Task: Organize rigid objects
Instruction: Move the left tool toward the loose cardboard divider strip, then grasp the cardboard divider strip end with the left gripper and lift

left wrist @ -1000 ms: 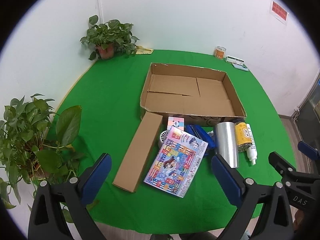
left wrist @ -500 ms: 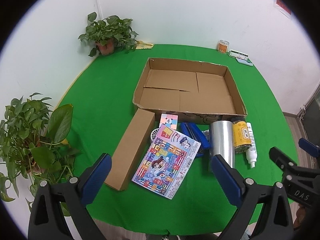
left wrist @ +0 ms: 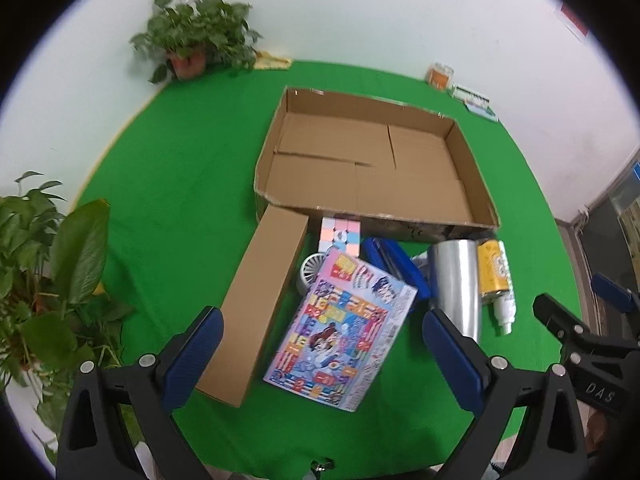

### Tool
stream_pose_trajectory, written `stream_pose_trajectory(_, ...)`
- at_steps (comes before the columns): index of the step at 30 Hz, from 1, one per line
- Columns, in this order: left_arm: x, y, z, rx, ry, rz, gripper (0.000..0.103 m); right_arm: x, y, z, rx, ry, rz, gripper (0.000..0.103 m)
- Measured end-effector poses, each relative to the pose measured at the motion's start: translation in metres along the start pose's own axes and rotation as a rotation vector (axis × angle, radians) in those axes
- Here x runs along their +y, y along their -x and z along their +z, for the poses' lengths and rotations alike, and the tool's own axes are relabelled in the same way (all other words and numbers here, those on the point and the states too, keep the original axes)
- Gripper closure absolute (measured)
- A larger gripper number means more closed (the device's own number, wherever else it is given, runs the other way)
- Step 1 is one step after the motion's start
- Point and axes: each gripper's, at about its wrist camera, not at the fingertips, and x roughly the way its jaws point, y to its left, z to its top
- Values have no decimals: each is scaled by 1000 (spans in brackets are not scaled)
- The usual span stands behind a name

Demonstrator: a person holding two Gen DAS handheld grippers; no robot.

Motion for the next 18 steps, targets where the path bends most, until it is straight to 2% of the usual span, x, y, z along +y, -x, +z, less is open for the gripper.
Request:
stream_pose_trajectory(4,25,-18,2,40,-13,-6,3,33,-13,7,34,40,-15,1)
stream_pose_trajectory(8,63,-45,-2,118,29,-7,3,62,-28,10,87,74,-18,1)
stream_pose_trajectory(9,71,-52,-3,135,40,-10,3,66,-30,10,64,67,-28,1)
stream_pose_trajectory(13,95,-79,-13,191,57,4,5,83,-36,11,77,95,-28,1)
stream_pose_trajectory(16,105,-106,-26,277,48,-6,18,89,-43,11,105,91,-20,1)
stream_pose_trajectory(18,109,-118,-35,330,63,-33,31,93,-49,10,126,93,-13,1)
